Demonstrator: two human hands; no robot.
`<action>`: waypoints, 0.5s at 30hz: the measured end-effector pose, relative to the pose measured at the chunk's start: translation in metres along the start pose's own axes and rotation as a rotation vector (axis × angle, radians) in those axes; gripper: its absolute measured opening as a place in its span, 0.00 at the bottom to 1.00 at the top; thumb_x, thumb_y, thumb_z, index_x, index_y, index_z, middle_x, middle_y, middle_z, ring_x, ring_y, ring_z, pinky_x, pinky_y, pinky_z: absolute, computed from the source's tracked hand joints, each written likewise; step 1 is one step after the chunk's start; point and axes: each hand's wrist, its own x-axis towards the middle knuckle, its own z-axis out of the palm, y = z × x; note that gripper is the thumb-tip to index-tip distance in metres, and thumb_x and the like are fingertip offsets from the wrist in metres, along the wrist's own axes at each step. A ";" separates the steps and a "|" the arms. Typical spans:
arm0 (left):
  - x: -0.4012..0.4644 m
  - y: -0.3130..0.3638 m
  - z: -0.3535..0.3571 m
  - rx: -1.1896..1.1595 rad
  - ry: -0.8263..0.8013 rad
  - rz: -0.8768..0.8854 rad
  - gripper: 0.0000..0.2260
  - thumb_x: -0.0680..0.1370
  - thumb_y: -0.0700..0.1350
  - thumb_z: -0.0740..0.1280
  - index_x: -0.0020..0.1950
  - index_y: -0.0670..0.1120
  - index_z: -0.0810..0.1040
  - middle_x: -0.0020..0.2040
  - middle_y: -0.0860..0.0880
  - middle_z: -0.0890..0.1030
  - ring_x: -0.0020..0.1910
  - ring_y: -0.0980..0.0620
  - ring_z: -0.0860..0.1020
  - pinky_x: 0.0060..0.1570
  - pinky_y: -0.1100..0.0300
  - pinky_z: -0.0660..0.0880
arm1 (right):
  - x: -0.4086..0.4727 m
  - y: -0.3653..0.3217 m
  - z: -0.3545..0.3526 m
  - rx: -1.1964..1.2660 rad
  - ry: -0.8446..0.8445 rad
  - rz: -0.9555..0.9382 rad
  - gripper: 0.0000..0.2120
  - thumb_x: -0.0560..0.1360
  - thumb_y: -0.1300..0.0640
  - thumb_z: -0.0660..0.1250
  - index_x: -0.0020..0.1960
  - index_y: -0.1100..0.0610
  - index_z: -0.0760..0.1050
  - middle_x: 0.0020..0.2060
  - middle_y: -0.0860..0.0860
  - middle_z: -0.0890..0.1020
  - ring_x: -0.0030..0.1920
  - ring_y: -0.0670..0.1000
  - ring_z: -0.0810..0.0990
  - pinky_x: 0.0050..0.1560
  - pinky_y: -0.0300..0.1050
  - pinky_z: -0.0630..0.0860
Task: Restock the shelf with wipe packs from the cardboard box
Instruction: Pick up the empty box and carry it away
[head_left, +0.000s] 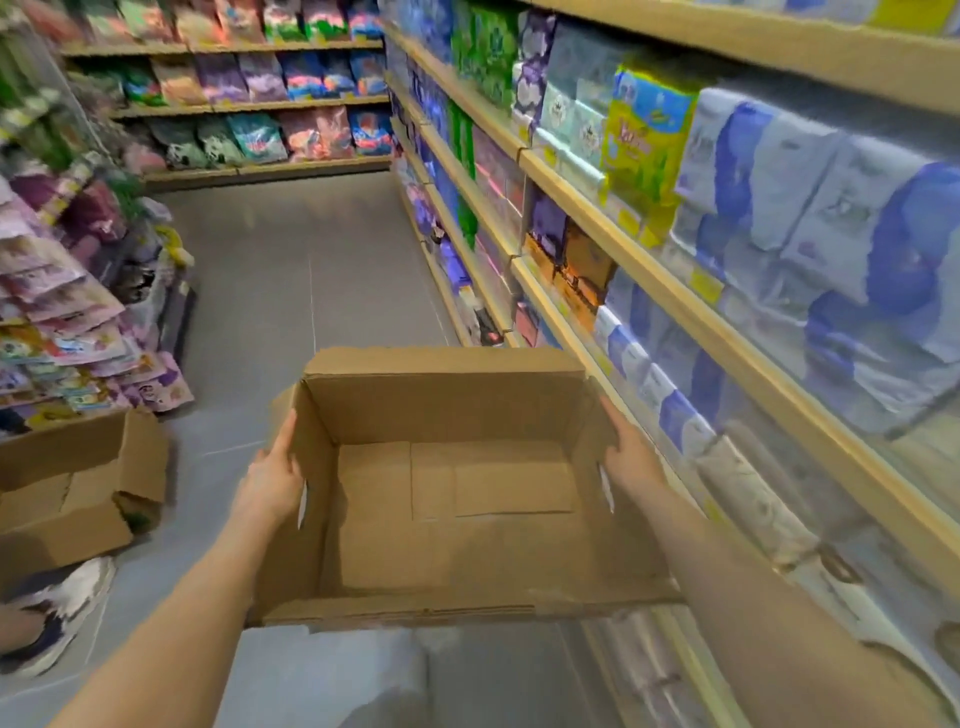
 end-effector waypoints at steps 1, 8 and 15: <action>0.029 -0.001 -0.004 0.002 -0.006 0.025 0.31 0.81 0.43 0.53 0.69 0.73 0.39 0.56 0.36 0.74 0.42 0.39 0.78 0.47 0.45 0.78 | 0.016 -0.006 0.010 -0.020 0.021 -0.003 0.43 0.72 0.68 0.59 0.72 0.29 0.49 0.73 0.46 0.64 0.71 0.55 0.65 0.65 0.59 0.70; 0.211 0.024 -0.029 0.034 -0.069 0.161 0.28 0.82 0.43 0.51 0.73 0.69 0.43 0.67 0.35 0.68 0.47 0.38 0.77 0.50 0.44 0.77 | 0.100 -0.087 0.033 0.046 0.042 0.151 0.41 0.72 0.72 0.53 0.75 0.37 0.51 0.71 0.51 0.67 0.48 0.58 0.79 0.41 0.47 0.77; 0.360 0.048 -0.009 0.051 -0.145 0.197 0.28 0.82 0.44 0.50 0.73 0.68 0.42 0.70 0.36 0.66 0.50 0.39 0.77 0.51 0.46 0.76 | 0.201 -0.133 0.066 -0.012 0.145 0.247 0.34 0.76 0.72 0.53 0.76 0.46 0.54 0.74 0.53 0.63 0.60 0.61 0.75 0.55 0.52 0.74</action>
